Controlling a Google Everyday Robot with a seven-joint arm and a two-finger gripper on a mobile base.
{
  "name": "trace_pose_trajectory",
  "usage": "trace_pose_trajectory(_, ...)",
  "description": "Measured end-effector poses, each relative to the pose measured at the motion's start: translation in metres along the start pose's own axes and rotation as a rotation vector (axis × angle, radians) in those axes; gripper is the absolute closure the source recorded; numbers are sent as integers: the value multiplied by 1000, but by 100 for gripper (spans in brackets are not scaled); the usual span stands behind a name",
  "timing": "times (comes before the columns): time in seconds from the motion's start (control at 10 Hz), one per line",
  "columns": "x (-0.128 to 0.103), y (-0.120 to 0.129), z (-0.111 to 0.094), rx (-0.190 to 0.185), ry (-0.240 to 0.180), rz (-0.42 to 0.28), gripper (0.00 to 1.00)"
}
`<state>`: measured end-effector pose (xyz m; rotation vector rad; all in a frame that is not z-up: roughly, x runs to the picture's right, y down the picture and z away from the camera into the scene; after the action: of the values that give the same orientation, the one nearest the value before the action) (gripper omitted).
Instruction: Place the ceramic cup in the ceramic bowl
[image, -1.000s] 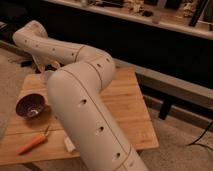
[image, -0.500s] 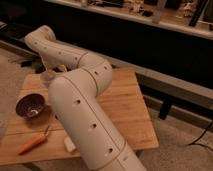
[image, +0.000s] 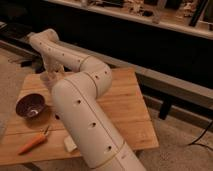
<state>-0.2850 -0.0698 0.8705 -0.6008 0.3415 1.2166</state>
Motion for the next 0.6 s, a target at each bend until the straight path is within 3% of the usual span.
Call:
trace_pose_trajectory(0.4,-1,-4,-5,-19,12,-18,98)
trace_pose_trajectory(0.6,-1,-3,-12,-32,15,-34,100)
